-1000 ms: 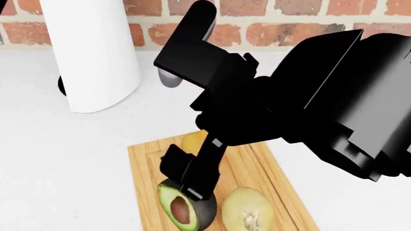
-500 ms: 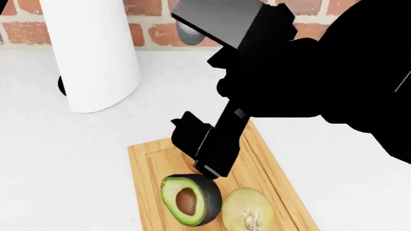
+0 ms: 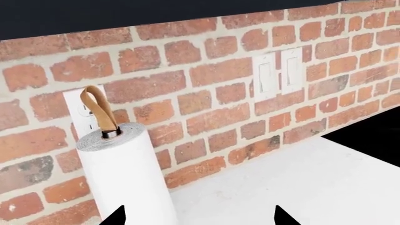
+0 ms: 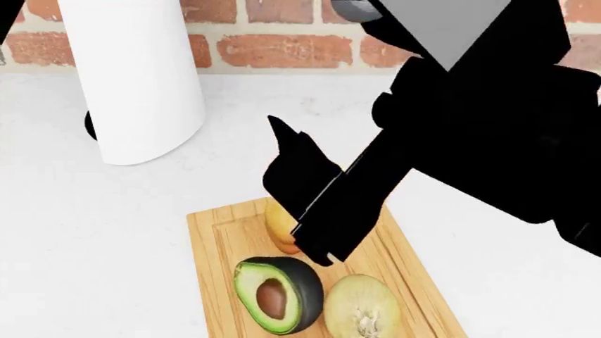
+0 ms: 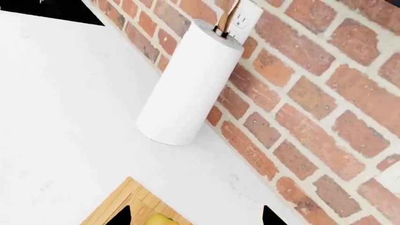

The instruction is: Place the avocado, onion, tomato and bell pepper on the cutting board.

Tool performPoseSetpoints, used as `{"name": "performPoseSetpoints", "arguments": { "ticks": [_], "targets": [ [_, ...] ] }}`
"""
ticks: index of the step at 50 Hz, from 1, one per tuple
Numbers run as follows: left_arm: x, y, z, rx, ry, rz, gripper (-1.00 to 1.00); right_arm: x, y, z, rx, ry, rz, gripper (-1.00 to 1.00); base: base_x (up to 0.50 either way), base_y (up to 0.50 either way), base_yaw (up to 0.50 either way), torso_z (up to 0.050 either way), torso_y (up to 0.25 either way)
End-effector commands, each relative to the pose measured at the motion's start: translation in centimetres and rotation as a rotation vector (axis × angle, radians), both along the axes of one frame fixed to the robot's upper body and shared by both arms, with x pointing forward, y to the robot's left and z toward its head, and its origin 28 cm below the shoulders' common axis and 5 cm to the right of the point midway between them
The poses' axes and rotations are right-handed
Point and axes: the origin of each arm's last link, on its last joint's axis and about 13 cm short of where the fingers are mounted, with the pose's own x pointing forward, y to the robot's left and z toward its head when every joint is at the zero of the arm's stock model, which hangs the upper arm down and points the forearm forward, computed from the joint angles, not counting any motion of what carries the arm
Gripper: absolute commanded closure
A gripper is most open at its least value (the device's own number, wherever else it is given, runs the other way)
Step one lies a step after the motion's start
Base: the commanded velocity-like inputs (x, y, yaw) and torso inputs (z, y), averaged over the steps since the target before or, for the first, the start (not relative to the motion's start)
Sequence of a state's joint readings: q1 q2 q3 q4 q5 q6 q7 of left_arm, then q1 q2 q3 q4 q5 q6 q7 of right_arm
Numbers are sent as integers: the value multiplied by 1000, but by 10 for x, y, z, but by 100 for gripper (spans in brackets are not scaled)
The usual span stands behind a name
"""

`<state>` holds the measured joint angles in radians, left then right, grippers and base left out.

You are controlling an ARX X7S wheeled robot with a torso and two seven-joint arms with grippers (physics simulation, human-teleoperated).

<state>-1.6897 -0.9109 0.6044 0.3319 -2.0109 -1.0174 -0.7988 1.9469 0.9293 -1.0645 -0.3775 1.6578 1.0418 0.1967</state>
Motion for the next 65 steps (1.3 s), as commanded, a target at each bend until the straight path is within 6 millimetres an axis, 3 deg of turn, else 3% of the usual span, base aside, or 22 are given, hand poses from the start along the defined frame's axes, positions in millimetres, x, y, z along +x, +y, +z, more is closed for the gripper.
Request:
{"name": "performPoseSetpoints", "arguments": {
  "ticks": [1,16,37,56,65],
  "targets": [
    [-4,0,-2,6,18,-6,-100,-28,-4,-8,117,-70,-137,-100,0,0,0,0,0],
    [-17,8,1,17,198,-9,-100,-37,-11,14,179,-180,-257,-100,0,0,0,0,0],
    [-44,10,8,-6,409,-48,-100,-36,-14,21,202,-233,-291,-100,0,0,0,0,0],
    [-66,12,-6,89,629,-25,-100,-30,-14,24,217,-259,-292,-100,0,0,0,0,0],
    [-69,16,-5,114,655,-8,-100,-25,-13,21,216,-259,-286,-100,0,0,0,0,0]
  ]
}}
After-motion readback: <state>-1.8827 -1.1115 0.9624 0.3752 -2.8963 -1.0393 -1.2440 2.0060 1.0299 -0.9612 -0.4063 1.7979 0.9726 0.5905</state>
